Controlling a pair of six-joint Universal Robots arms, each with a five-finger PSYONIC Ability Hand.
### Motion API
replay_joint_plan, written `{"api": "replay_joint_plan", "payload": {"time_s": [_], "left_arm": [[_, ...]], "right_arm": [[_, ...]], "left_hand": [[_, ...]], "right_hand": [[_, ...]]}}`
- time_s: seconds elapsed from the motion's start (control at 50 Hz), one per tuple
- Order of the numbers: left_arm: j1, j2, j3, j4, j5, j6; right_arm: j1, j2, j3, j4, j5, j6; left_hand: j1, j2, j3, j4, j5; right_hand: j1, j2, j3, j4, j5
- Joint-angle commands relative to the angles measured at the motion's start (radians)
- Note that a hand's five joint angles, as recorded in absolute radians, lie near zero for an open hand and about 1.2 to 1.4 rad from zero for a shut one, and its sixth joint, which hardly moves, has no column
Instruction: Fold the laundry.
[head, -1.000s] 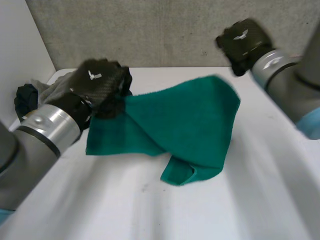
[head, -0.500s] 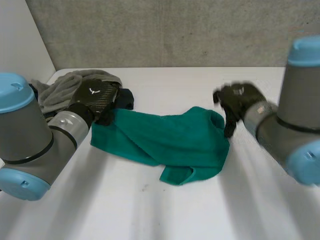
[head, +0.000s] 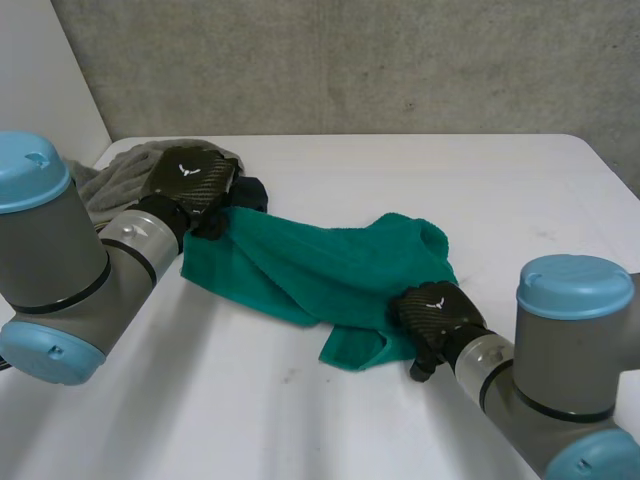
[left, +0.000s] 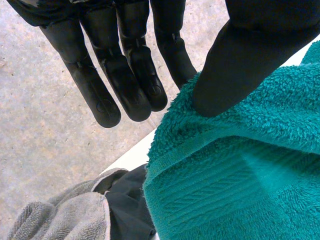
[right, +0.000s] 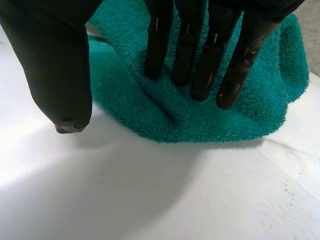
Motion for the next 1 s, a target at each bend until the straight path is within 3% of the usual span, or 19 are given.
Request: {"api": "replay_joint_plan", "payload": {"time_s": [0.02, 0.28, 0.46, 0.54, 0.6, 0.72, 0.84, 1.0], "left_arm": [[0.0, 0.0, -0.003, 0.0, 0.0, 0.0], [0.0, 0.0, -0.012, 0.0, -0.002, 0.0], [-0.004, 0.007, -0.012, -0.001, -0.003, 0.0], [-0.002, 0.008, -0.012, -0.006, -0.005, 0.0], [-0.004, 0.014, -0.007, -0.011, -0.006, 0.0], [0.007, 0.109, -0.006, -0.06, -0.008, 0.0], [0.027, 0.23, -0.001, -0.152, -0.006, 0.0], [0.021, 0.327, -0.049, -0.179, -0.005, -0.002]], "right_arm": [[0.008, 0.056, -0.065, 0.0, 0.022, -0.002], [0.063, 0.096, -0.111, -0.011, 0.023, 0.009], [0.064, 0.108, -0.114, -0.011, 0.025, 0.009], [0.057, 0.105, -0.116, -0.01, 0.033, 0.007], [0.054, 0.09, -0.119, 0.001, 0.039, 0.006], [0.003, -0.088, -0.114, 0.104, 0.026, -0.097], [-0.223, -0.29, -0.186, 0.279, 0.016, -0.385], [-0.247, -0.338, -0.321, 0.391, 0.014, -0.462]], "left_hand": [[0.253, 0.198, 0.204, 0.198, 0.25], [0.253, 0.198, 0.204, 0.198, 0.25], [0.253, 0.198, 0.204, 0.198, 0.25], [0.253, 0.198, 0.204, 0.198, 0.25], [0.253, 0.198, 0.204, 0.198, 0.25], [0.253, 0.198, 0.204, 0.198, 0.25], [0.253, 0.198, 0.204, 0.198, 0.25], [0.253, 0.198, 0.204, 0.198, 0.25]], "right_hand": [[0.218, 0.125, 0.119, 0.118, 0.141], [0.473, 0.38, 0.374, 0.373, 0.396], [0.5, 0.407, 0.4, 0.4, 0.423], [0.856, 0.763, 0.757, 0.756, 0.779], [0.857, 0.764, 0.758, 0.757, 0.78], [0.857, 0.764, 0.758, 0.757, 0.78], [0.857, 0.764, 0.758, 0.757, 0.78], [0.857, 0.764, 0.758, 0.757, 0.78]]}}
